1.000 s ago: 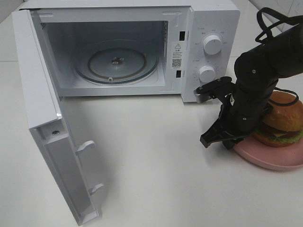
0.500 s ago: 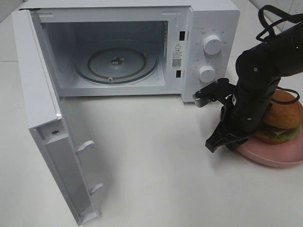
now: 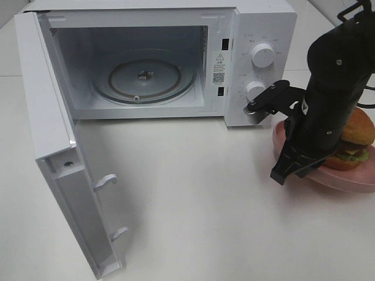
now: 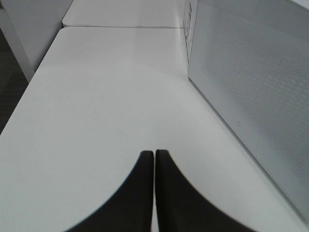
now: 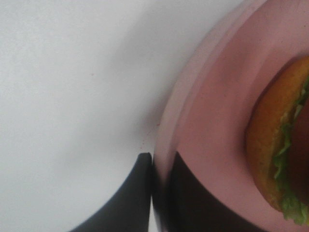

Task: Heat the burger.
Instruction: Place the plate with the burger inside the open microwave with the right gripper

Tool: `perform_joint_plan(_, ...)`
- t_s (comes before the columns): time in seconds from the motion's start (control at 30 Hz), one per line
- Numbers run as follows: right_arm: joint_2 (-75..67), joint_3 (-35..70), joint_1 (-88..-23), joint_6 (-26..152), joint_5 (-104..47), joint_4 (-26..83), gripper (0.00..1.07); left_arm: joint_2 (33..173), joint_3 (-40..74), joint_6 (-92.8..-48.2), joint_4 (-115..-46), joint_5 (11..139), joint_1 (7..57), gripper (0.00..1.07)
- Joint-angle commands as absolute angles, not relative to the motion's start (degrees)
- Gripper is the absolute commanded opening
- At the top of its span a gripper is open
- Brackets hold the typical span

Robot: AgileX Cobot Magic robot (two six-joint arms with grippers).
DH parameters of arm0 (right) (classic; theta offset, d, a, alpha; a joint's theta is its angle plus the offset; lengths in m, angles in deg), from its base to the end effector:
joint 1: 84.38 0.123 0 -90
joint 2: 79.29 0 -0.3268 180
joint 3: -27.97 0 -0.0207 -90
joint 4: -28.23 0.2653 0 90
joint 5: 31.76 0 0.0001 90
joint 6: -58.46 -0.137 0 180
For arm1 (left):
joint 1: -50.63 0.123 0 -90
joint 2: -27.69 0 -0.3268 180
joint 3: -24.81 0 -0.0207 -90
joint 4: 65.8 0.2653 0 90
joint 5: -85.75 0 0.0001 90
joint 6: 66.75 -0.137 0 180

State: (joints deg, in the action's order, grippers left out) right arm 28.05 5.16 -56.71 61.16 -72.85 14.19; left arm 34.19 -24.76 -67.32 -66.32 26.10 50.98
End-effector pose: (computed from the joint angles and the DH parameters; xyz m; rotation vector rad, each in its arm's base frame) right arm 0.3078 0.1367 0.1463 -1.0150 2.7684 -0.2039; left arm 0.0073 -0.0010 0.2657 0.0042 2.0197 -0.0006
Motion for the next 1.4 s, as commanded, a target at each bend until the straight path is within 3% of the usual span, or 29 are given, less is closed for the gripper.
perform_joint_plan(0.03, 26.67, 5.04, -54.82, 61.79, -73.82, 11.50, 0.00, 33.22, -24.93, -67.27, -66.38, 26.56, 51.15, 0.00)
perform_joint_plan(0.63, 19.80, 4.81, -44.22, 75.77, -77.89, 18.15, 0.00, 33.22, -24.93, -67.27, -66.38, 26.56, 51.15, 0.00)
perform_joint_plan(0.87, 18.14, -0.69, -39.58, 79.15, -72.44, 17.11, 0.00, 33.22, -24.93, -67.27, -66.38, 26.56, 51.15, 0.00)
perform_joint_plan(1.1, 16.70, -10.14, -30.92, 79.32, -57.83, 7.09, 0.00, 33.22, -24.93, -67.27, -66.38, 26.56, 51.15, 0.00)
perform_joint_plan(1.4, 16.70, -11.06, -30.24, 79.84, -50.39, -2.19, 0.00, 33.22, -24.93, -67.27, -66.38, 26.56, 51.15, 0.00)
